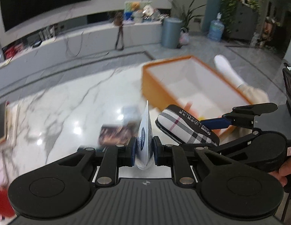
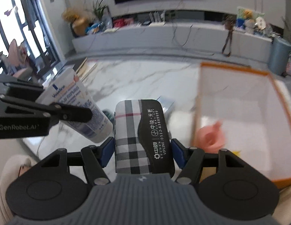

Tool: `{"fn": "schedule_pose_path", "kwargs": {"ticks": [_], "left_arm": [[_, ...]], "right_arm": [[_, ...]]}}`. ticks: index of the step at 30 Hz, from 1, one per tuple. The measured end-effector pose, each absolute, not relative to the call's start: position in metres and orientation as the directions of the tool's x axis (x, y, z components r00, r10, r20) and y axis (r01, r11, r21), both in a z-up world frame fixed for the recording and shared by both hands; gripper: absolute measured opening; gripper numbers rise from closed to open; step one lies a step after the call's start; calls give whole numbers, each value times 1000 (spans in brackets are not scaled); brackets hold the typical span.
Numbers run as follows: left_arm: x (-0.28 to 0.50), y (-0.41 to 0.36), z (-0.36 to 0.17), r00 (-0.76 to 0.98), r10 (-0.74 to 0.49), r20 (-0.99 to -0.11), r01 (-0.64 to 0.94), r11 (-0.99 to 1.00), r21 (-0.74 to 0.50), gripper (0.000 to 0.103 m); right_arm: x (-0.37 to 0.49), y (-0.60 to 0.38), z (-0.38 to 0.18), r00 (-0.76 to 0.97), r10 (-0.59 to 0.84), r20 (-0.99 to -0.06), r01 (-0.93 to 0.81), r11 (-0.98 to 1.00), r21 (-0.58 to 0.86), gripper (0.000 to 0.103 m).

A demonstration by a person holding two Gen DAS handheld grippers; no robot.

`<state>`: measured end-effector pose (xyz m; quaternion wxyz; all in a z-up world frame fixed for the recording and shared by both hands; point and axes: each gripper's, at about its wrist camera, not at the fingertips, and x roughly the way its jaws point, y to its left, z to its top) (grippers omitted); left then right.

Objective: Organize rigid objects
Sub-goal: 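Carry the Vaseline tube and plaid case over the orange shoebox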

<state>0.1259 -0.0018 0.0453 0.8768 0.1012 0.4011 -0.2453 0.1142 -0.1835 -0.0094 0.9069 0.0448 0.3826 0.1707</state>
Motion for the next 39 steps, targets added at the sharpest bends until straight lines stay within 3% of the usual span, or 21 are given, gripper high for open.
{"fn": "schedule_pose_path", "kwargs": {"ticks": [6,13,26,39], "left_arm": [[146,-56,61,547,-431,-717,585,810,-41,20],[183,-116,46,511,-471,-719,654,756,-31,20],[265,-178,-32,410,-306,-859,698,712,79,20],[281,-193,-67,300,-212,-930,768,633,103,20]], "right_arm": [[128,-244,13,678,257,-689,-182,966,181,65],[168,-298,-12,610,173,-773,-74,984,162,65],[245,-323,-82,496,235,-836,6,962,273,65],[288,-322,-128,365,278,-889,95,938,333,65]]}}
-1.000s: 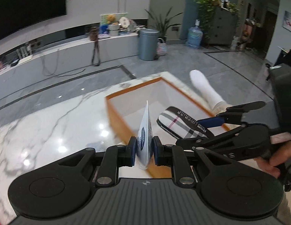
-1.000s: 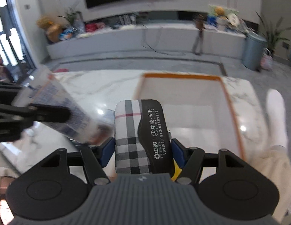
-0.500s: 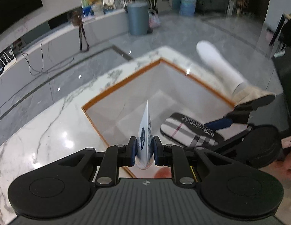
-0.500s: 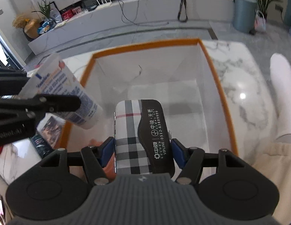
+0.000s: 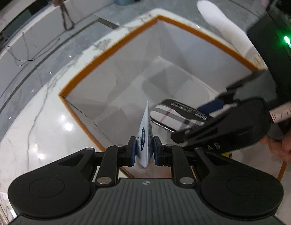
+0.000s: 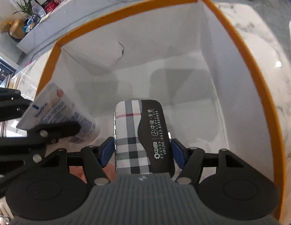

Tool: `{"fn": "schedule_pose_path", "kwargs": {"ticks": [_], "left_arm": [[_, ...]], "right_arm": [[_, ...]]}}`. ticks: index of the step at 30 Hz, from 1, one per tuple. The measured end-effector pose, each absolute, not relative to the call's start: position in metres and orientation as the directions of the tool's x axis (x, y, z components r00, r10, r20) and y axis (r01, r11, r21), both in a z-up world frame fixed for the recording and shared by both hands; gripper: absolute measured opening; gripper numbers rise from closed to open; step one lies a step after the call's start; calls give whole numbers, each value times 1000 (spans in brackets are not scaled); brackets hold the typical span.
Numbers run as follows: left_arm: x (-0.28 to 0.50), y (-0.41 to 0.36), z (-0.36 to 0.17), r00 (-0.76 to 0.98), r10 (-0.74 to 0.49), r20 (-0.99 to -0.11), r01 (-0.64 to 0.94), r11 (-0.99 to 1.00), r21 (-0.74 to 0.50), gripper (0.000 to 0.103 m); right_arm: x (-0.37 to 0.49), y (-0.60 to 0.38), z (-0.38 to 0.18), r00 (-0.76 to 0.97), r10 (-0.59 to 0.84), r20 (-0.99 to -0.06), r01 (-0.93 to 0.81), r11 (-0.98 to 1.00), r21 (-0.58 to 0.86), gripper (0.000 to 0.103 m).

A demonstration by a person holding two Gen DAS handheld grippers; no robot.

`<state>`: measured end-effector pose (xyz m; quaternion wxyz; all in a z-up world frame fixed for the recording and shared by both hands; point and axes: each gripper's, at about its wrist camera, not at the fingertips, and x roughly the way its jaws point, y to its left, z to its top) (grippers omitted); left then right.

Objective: Organize rigid objects
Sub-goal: 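Carry the Vaseline tube and plaid case over the orange shoebox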

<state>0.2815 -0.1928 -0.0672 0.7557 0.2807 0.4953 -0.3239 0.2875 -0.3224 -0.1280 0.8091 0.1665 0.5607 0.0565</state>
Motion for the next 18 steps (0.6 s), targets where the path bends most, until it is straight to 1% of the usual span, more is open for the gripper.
{"fn": "schedule_pose_path", "kwargs": {"ticks": [7,10,16,17,18], "left_arm": [[282,-200,-73,278,-172,-945,783,610,119,21],[282,-199,-72,285,-170,-943,777,617,124,22],[281,-198,-70,293,-181,-939,773,623,121,22],[281,-198,-68,297,-192,-935,770,627,117,19],[281,-197,-67,301,-202,-932,770,628,113,17]], "right_arm": [[294,-319,-132,335,258,-906,78,951,300,65],[296,-316,-138,317,267,-910,76,949,305,66],[293,-319,-134,346,273,-898,77,945,317,65],[293,-319,-134,344,273,-898,77,945,317,63],[294,-319,-135,340,280,-898,79,943,323,58]]}}
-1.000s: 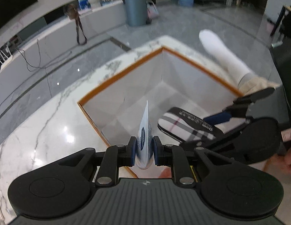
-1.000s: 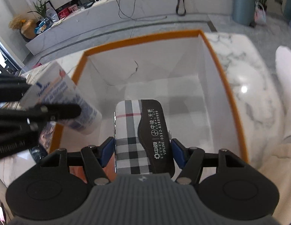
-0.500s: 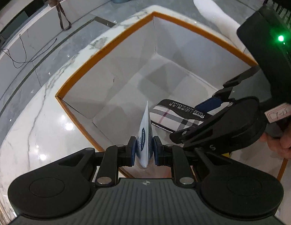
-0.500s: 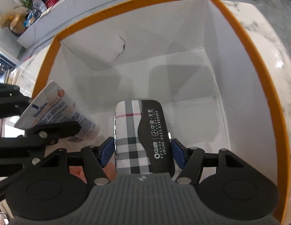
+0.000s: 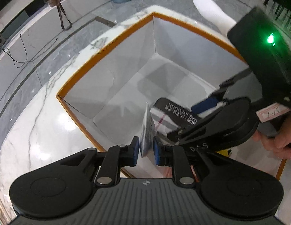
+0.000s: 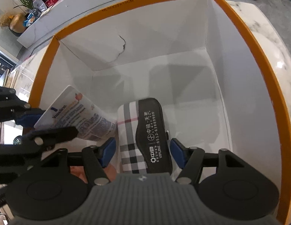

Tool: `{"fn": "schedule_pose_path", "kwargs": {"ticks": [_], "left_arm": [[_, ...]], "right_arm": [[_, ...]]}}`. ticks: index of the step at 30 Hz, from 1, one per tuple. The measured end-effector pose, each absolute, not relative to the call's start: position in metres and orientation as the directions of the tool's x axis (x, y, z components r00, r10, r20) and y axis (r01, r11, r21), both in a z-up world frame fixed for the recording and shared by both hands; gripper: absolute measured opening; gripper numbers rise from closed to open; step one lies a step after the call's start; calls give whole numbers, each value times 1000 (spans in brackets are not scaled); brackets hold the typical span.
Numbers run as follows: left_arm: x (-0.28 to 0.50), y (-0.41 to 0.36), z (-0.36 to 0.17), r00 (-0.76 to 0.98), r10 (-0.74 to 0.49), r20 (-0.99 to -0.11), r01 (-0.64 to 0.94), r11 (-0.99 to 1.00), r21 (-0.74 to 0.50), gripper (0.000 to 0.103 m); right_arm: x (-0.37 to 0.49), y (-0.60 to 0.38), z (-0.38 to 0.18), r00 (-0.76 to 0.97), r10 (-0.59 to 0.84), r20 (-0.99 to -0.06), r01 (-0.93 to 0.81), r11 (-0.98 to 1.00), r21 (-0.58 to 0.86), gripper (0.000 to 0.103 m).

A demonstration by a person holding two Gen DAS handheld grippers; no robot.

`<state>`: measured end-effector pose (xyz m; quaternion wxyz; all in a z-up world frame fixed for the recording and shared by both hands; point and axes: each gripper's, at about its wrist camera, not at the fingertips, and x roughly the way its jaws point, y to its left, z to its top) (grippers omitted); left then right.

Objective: Organize rigid objects
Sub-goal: 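Carry the Vaseline tube and plaid case over the orange shoebox, then open both tools to release the tube and case into the box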

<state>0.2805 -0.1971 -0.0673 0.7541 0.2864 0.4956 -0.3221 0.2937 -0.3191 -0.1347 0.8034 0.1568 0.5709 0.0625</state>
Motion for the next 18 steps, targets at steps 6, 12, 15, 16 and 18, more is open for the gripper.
{"fn": "schedule_pose_path", "kwargs": {"ticks": [6,12,15,16,18], "left_arm": [[286,-195,-65,286,-161,-945,728,678,104,14],[291,-197,-58,247,-121,-961,662,746,77,14],[290,-198,-58,248,-100,-964,651,754,89,15],[291,-198,-57,248,-100,-964,644,760,87,17],[291,-196,-56,255,-110,-961,635,768,80,18]], "right_arm": [[296,-320,-136,338,284,-897,57,945,321,43],[298,-312,-135,347,298,-889,-11,949,314,39],[299,-309,-137,353,296,-888,-27,952,306,39],[299,-310,-138,353,298,-887,-24,950,310,39],[299,-312,-138,356,302,-884,-11,948,319,37]]}}
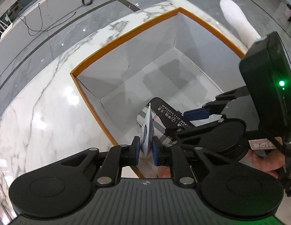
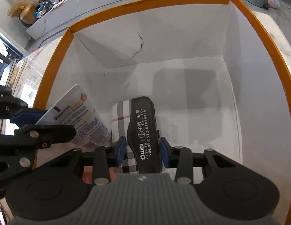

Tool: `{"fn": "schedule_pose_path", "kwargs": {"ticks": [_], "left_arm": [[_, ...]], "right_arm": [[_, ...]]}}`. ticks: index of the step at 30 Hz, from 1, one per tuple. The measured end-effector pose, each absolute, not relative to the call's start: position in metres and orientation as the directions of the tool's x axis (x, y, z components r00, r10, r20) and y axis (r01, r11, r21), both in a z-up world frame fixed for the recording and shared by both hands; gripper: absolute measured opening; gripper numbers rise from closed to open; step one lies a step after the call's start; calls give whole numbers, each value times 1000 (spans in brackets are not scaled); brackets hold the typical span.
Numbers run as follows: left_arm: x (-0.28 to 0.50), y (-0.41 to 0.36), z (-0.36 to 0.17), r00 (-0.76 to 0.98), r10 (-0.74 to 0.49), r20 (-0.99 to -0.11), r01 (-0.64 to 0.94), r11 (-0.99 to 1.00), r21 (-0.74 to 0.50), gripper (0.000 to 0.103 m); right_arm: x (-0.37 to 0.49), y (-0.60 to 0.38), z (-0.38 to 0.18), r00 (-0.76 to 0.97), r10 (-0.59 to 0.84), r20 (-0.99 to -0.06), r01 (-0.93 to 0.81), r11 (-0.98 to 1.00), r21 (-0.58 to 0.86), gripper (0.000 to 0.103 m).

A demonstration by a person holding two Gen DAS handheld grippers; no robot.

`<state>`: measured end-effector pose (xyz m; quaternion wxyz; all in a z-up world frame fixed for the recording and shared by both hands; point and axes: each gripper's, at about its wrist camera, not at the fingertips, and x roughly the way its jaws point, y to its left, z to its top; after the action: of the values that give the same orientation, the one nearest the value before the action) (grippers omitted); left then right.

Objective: Organize rigid objects
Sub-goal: 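Open both tools to release the tube and case into the box, then grasp the dark shampoo bottle with the left tool while the right tool grasps the card box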

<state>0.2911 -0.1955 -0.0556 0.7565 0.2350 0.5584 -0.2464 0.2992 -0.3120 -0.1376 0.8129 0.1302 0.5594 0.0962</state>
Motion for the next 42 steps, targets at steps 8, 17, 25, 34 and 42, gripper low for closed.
{"fn": "schedule_pose_path", "kwargs": {"ticks": [8,17,25,34,42], "left_arm": [[281,-187,-40,334,-152,-930,623,776,97,23],[249,-159,-3,416,-246,-875,635,768,87,24],[222,-102,26,494,-259,-830,594,798,105,25],[210,-15,20,534,-196,-822,419,906,56,25],[222,54,-28,455,-211,-865,152,976,-158,41]], "right_arm": [[294,-315,-132,380,282,-881,9,951,308,35],[269,-309,-92,457,240,-856,-20,966,259,38],[239,-266,-31,584,269,-766,-140,963,232,42],[221,-173,-19,571,335,-749,-341,927,155,42],[241,-116,-65,471,315,-824,-406,907,115,42]]}}
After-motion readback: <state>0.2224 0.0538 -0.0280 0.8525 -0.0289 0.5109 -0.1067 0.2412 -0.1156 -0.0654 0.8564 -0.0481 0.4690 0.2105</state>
